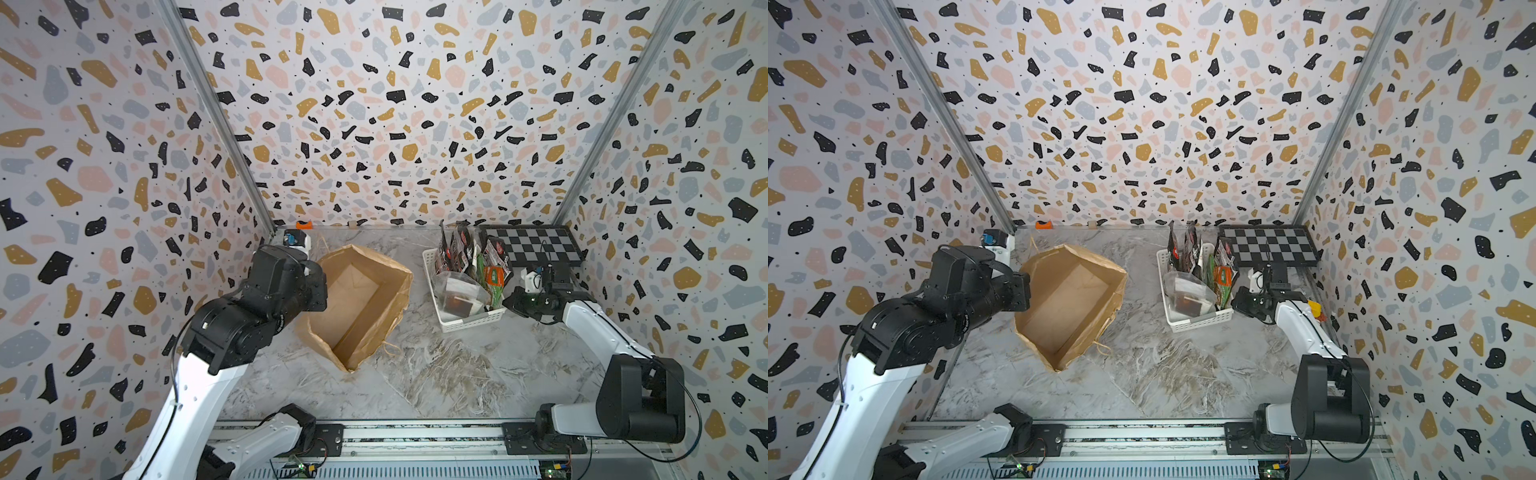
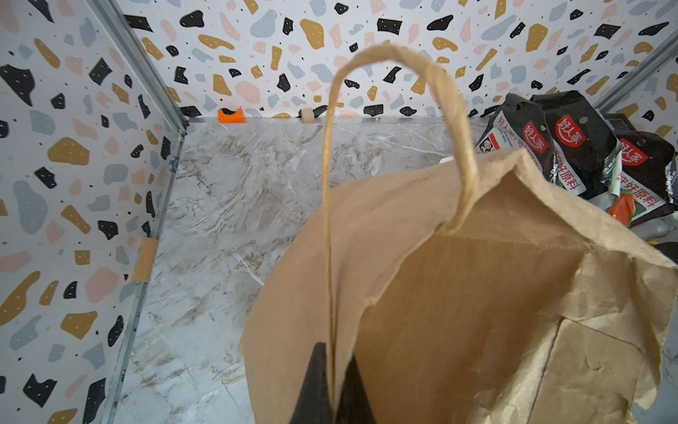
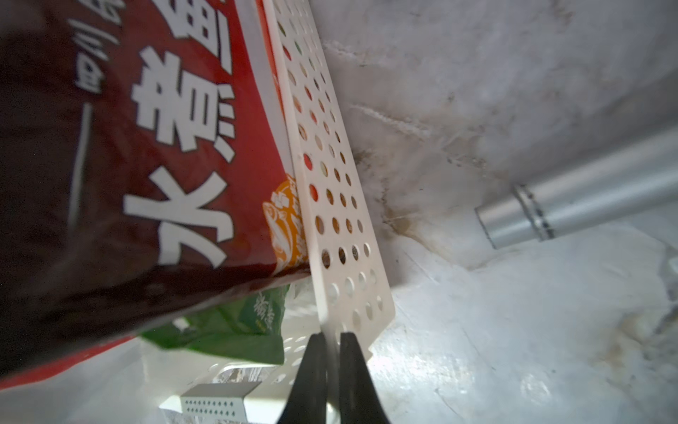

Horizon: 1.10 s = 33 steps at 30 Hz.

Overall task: Place the condiment packets inside the bag
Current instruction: Move the storage box to the center of the board, then place the paper bag at the center of the board.

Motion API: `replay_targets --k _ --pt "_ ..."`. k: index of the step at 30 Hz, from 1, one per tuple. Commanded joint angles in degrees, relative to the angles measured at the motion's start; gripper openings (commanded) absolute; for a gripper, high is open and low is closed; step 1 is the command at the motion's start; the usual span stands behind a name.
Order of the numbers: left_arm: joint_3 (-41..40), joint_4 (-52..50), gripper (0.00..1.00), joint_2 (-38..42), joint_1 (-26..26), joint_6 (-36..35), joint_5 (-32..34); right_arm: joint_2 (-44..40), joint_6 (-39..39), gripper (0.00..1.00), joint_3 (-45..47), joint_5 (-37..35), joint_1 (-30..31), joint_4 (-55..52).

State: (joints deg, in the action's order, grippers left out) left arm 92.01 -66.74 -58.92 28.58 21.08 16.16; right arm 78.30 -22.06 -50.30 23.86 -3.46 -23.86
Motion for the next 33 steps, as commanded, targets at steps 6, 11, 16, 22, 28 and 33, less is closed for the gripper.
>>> replay_targets --k 6,11,16,22,28,33 --pt "-1.06 6.90 0.00 -1.71 -0.56 2.63 -3.78 -2.19 1.15 0.00 0.04 -3.47 -6.82 -2.89" --pt "-0.57 9.47 0.00 -4.54 -1.87 5.56 -9.80 -1.95 2.28 0.00 -1.10 -4.16 -8.30 -3.65" --pt "-1.32 12.92 0.00 -6.57 -4.71 11.97 -17.92 -3.06 2.11 0.08 -1.24 -3.44 -8.40 -3.63" --pt "-8.49 19.20 0.00 -5.15 -7.00 20.62 -21.39 -9.86 1.61 0.40 -0.58 -0.70 -8.40 -4.99" --pt "-18.35 23.74 0.00 -0.69 -7.57 22.32 -19.78 -20.02 3.01 0.52 -1.08 -1.60 -8.40 -9.45" --pt "-23.25 23.90 0.00 2.10 -7.66 21.02 -19.75 -25.42 4.46 0.56 -3.68 1.37 -8.24 -9.56"
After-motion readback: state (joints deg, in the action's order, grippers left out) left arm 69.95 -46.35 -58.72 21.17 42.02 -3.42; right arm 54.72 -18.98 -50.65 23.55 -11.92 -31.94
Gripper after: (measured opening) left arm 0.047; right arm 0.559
